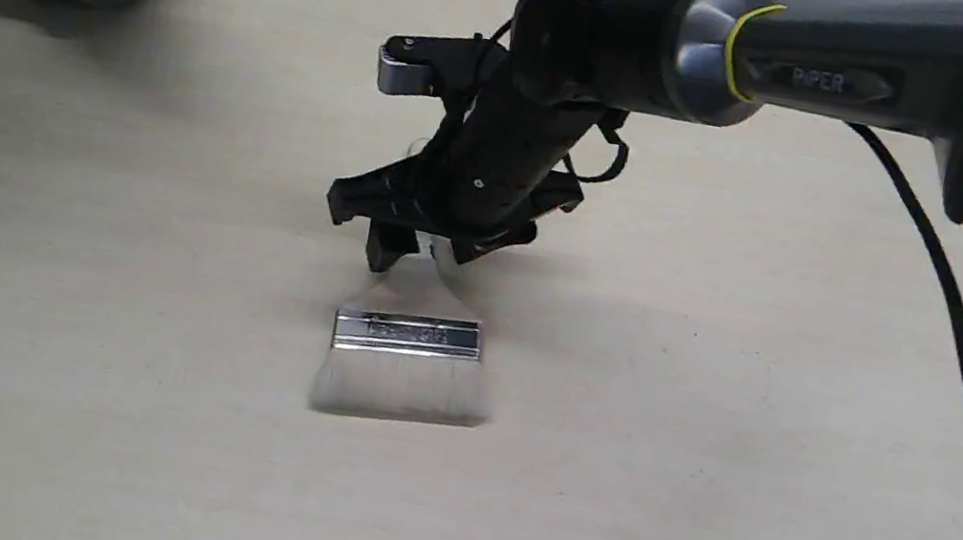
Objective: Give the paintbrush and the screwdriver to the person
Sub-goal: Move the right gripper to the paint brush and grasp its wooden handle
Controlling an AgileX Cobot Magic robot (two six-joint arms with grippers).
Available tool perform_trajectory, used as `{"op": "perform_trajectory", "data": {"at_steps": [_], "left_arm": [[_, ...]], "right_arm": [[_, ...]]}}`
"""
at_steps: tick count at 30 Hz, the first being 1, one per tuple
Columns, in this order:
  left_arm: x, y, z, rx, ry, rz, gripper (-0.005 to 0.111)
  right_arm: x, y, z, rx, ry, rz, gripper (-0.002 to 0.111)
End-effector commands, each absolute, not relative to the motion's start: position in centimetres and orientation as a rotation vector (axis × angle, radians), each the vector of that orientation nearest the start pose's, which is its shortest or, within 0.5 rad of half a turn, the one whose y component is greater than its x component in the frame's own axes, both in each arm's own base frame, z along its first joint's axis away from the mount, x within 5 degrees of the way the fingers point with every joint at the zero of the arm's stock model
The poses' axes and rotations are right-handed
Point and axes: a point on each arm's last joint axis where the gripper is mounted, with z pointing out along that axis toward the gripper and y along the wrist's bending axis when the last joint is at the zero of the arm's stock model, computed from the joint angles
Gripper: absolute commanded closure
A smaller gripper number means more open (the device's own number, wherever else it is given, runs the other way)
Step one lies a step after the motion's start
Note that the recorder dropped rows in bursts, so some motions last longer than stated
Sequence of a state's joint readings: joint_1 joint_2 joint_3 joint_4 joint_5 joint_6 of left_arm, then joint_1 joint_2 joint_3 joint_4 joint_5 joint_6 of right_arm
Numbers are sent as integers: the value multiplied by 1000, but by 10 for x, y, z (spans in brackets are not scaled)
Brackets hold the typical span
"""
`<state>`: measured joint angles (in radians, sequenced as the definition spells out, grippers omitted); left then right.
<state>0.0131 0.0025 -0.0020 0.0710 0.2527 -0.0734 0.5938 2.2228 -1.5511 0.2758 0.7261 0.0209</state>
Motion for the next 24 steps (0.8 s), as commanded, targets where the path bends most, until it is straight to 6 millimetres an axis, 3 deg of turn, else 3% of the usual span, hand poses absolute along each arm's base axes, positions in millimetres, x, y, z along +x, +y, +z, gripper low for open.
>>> {"op": "perform_trajectory", "data": {"at_steps": [1, 16, 24], "left_arm": [[55, 2, 190, -31, 1735, 15, 107], [55, 2, 191, -31, 1733, 15, 107], [55, 2, 191, -31, 1733, 15, 107]], "right_arm": [[362, 265, 120, -546, 2884, 414, 46], [362, 260, 108, -523, 2933, 316, 46], [358, 285, 101, -601, 2926, 249, 46]]}}
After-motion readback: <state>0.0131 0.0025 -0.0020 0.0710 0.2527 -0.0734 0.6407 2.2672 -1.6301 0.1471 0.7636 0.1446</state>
